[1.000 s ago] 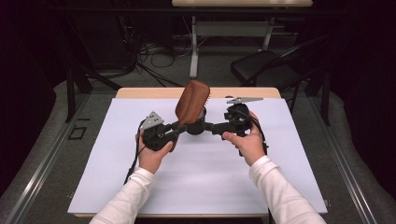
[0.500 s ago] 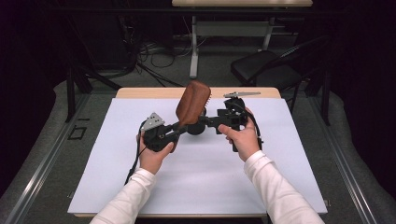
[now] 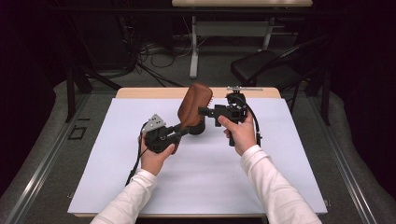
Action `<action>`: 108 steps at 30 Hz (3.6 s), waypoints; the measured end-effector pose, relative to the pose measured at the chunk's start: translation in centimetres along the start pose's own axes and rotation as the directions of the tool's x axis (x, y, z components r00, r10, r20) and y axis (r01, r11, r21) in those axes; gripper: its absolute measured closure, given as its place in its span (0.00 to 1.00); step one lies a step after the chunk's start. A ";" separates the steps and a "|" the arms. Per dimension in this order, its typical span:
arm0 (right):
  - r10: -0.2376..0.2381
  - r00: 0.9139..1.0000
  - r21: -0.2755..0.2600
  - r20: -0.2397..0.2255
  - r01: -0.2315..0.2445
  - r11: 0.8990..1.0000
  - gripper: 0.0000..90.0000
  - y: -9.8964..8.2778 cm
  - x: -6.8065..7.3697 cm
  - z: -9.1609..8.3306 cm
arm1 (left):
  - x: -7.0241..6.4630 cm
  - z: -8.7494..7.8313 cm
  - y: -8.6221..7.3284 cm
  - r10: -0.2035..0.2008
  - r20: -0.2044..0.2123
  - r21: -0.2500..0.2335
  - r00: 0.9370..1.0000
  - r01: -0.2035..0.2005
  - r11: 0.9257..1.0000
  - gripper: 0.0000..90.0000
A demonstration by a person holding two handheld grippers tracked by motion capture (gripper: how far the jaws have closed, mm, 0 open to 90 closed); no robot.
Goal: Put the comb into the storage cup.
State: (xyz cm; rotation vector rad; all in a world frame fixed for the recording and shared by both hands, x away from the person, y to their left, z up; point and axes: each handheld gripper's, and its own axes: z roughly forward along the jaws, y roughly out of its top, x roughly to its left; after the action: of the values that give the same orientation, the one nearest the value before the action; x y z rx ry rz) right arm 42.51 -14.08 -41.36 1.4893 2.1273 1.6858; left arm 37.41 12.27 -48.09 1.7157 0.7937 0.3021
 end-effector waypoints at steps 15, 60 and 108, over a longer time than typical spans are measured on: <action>0.031 0.999 -0.009 -0.027 -0.031 0.999 0.16 0.2 -0.6 -0.2 | -1.5 0.4 -0.2 0.022 0.058 0.006 0.998 -0.023 1.000 0.81; 0.091 0.991 -0.015 -0.101 -0.093 0.996 0.30 0.3 -1.3 0.0 | -1.9 1.3 -1.1 0.028 0.089 0.037 0.996 -0.032 0.999 0.81; 0.173 0.969 0.002 -0.178 -0.176 0.984 0.54 -0.2 -2.6 -0.1 | -1.5 1.8 -1.5 0.059 0.080 0.085 0.995 -0.066 0.994 0.81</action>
State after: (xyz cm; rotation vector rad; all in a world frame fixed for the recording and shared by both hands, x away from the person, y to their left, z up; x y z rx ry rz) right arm 43.70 -15.94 -42.73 1.6229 2.1159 1.9576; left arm 36.81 10.13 -49.76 1.8259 0.7065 0.2453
